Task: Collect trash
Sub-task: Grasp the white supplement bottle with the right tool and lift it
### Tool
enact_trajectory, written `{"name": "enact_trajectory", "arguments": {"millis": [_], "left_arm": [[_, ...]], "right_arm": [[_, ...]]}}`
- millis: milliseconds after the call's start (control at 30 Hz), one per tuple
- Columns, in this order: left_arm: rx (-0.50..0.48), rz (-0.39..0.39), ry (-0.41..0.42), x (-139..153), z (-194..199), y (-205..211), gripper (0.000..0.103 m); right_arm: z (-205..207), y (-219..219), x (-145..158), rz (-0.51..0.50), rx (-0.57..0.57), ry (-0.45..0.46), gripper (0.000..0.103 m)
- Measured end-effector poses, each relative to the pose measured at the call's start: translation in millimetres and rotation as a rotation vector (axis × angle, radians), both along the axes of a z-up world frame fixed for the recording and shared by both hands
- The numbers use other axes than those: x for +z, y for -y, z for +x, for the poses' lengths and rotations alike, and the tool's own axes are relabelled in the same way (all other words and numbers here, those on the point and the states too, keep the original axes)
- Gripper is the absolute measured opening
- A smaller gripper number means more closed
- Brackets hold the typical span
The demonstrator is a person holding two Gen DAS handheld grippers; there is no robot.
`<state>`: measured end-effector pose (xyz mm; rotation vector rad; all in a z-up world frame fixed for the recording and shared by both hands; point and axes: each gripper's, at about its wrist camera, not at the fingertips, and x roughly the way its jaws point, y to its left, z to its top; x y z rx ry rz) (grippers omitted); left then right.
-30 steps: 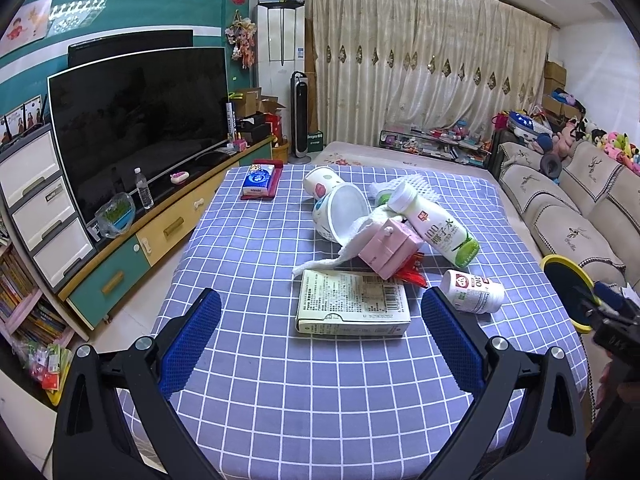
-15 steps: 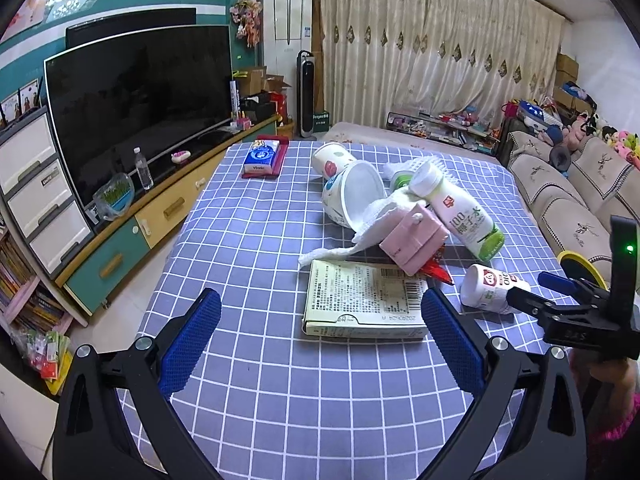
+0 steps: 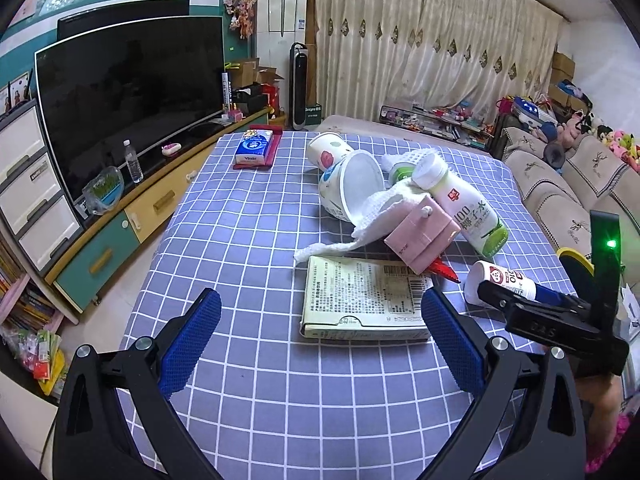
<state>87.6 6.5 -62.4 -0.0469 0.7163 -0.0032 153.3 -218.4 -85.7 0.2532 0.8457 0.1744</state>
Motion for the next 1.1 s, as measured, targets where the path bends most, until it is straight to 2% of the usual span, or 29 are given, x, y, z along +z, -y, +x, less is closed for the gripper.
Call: {"name": "enact_trajectory", "arguments": {"millis": [267,400,433,467,500,767,967,1100], "left_arm": [[-0.01,-0.019,-0.001,-1.0,5.8,-18.0,0.099],[-0.019,-0.017,0.005,-1.3,7.3,-21.1,0.099],[-0.023,-0.019,0.006,-1.6,8.2,-21.2,0.099],[-0.024,-0.022,0.006,-2.1,8.7,-21.6,0.099],[-0.026,-0.025,0.005,-2.9,9.0,-21.8,0.099],[-0.028,-0.03,-0.014,-9.1,9.7,-20.3,0.099],[-0.035,-0.021,-0.013,-8.3,12.0,-12.4,0.099],[-0.05,-0.008,-0.017,-9.0,14.9,-1.8,0.099]], "right_arm": [[6.9,-9.1,-4.0,-0.023,-0.105,-0.029,0.097],[6.2,-8.9,-3.4,-0.049,-0.138,-0.011,0.097],[6.5,-7.8,-2.3,-0.055,-0.144,-0.005,0.092],[5.3,-7.3,-1.8,-0.059,-0.147,-0.004,0.087],[6.3,-5.2,-2.2,-0.057,-0.149,-0.011,0.087],[-1.5,1.0,-1.5,-0.072,-0.096,-0.018,0.086],[-17.1,40.2,22.8,-0.072,-0.125,0.038,0.086],[-21.3,108.9,42.5,-0.112,-0.276,0.088,0.086]]}}
